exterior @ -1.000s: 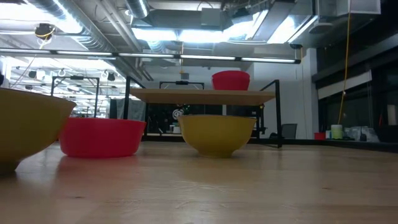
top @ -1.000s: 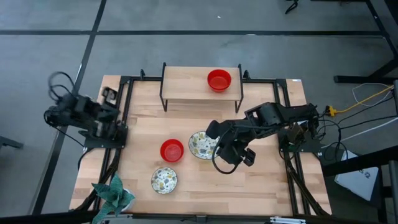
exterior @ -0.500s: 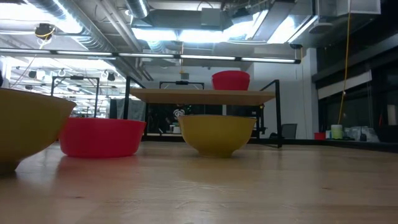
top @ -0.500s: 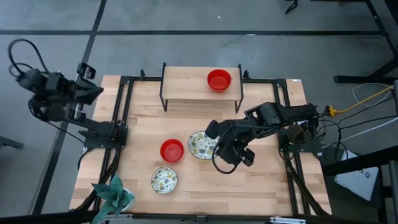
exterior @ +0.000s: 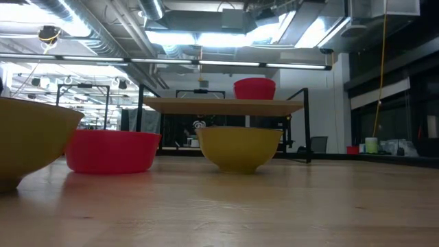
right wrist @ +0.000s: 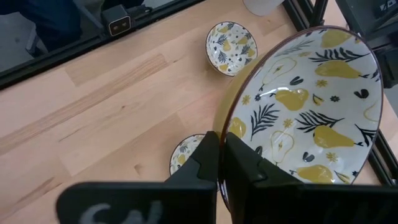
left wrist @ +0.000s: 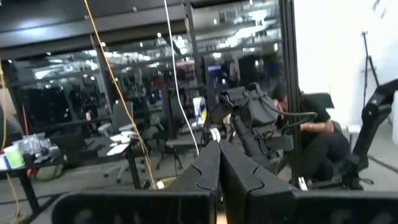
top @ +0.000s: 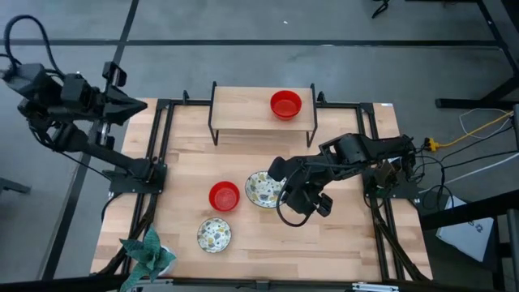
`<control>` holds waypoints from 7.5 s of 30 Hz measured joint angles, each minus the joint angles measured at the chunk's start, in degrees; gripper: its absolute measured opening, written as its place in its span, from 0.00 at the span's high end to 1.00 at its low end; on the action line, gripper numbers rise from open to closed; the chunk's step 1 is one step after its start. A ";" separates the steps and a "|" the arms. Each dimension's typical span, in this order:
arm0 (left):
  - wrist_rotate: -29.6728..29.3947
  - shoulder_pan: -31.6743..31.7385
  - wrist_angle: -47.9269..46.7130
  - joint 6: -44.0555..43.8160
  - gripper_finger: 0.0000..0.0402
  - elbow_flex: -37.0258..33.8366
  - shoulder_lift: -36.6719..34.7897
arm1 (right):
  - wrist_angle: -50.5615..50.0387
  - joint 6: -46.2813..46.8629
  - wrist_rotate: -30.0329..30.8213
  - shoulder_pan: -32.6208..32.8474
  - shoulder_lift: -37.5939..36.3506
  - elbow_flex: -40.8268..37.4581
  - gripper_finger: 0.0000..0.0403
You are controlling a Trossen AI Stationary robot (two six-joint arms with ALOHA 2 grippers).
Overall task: Pick & Place Mini bowls
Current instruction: Put the right white patterned bowl on the shelf
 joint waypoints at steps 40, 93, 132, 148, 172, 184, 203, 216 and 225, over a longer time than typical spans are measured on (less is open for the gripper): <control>9.16 -3.28 -27.96 25.66 0.69 12.64 33.30 | -1.27 0.00 -2.34 0.00 0.02 -0.02 0.98; 13.15 -5.18 -18.47 40.33 0.66 12.59 46.60 | -1.19 -0.87 -3.74 0.02 0.04 -0.02 0.97; 15.50 -5.23 -19.41 42.76 0.98 12.59 46.36 | 0.02 -3.54 -3.93 -0.02 0.04 -0.02 0.97; 15.32 -5.22 -19.17 39.45 0.99 12.59 46.36 | 2.17 -3.04 -2.41 -0.02 0.02 0.00 0.81; 15.80 -0.86 -23.19 35.10 0.99 12.66 46.27 | 4.23 1.68 -0.86 -0.11 0.07 -0.02 0.55; 13.95 3.12 -27.15 32.28 0.99 12.66 46.29 | 3.57 -0.49 15.36 -0.02 0.07 -0.02 0.54; 12.04 19.80 -35.27 24.82 0.99 12.66 46.29 | -8.66 9.73 24.08 -0.81 -0.29 -0.02 0.54; 11.37 38.83 -32.26 20.83 0.99 12.66 46.29 | -8.68 10.52 24.06 -0.81 -0.59 -0.02 0.54; 8.88 39.46 -31.99 24.36 0.99 12.64 48.28 | -8.70 13.53 24.05 -0.81 -0.59 -0.02 0.54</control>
